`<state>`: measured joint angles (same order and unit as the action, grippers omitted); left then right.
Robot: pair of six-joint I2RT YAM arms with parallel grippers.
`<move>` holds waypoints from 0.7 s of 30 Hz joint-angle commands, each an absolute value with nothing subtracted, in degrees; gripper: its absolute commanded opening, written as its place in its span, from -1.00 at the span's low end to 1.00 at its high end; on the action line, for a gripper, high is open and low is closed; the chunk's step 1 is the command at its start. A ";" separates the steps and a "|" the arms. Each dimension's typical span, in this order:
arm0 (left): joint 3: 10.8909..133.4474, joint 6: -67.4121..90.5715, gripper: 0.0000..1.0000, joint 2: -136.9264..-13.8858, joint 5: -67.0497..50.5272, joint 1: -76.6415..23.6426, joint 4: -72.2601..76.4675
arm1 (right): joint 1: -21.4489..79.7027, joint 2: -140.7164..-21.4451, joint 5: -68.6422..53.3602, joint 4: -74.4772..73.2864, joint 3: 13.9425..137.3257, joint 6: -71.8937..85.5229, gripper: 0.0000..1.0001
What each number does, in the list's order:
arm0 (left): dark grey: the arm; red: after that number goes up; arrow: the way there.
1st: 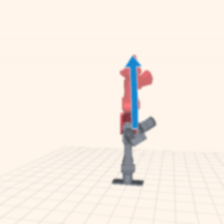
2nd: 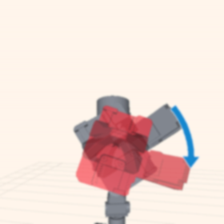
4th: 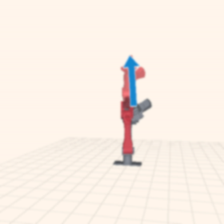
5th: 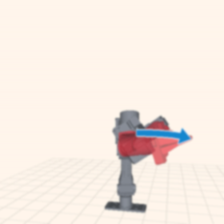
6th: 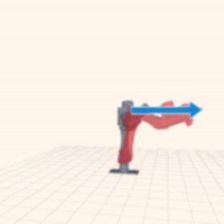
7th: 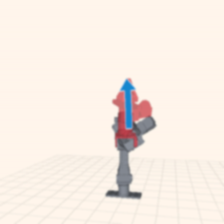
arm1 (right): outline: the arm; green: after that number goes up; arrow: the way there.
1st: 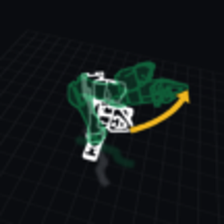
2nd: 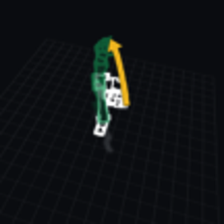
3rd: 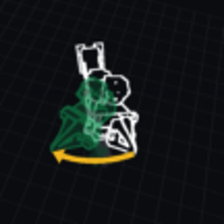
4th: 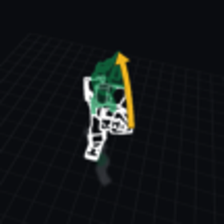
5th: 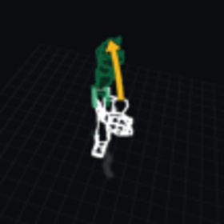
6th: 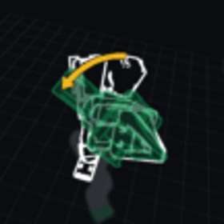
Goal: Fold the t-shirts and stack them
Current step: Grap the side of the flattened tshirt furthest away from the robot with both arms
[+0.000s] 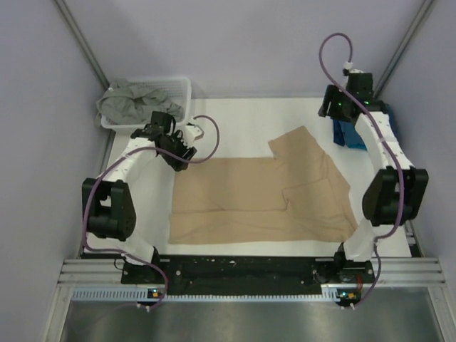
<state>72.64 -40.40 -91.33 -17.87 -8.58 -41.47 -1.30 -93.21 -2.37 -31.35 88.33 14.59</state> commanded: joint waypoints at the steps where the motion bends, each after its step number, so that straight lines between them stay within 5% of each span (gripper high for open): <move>1: 76.63 -33.93 0.19 -97.01 -16.17 -6.86 -35.95 | 2.19 -107.63 -5.01 -36.90 99.73 2.82 0.23; 11: 83.84 -31.82 0.24 -108.36 -17.23 -1.85 -36.21 | 4.22 -136.30 0.61 -50.09 126.02 -2.63 0.24; 15: 86.65 -31.03 0.25 -111.88 -18.01 -1.58 -36.74 | 4.66 -140.44 1.06 -51.24 127.36 -4.04 0.21; 21: 90.17 -30.50 0.22 -116.27 -19.24 -1.49 -37.26 | 5.18 -141.06 -2.98 -51.42 123.67 -4.48 -0.10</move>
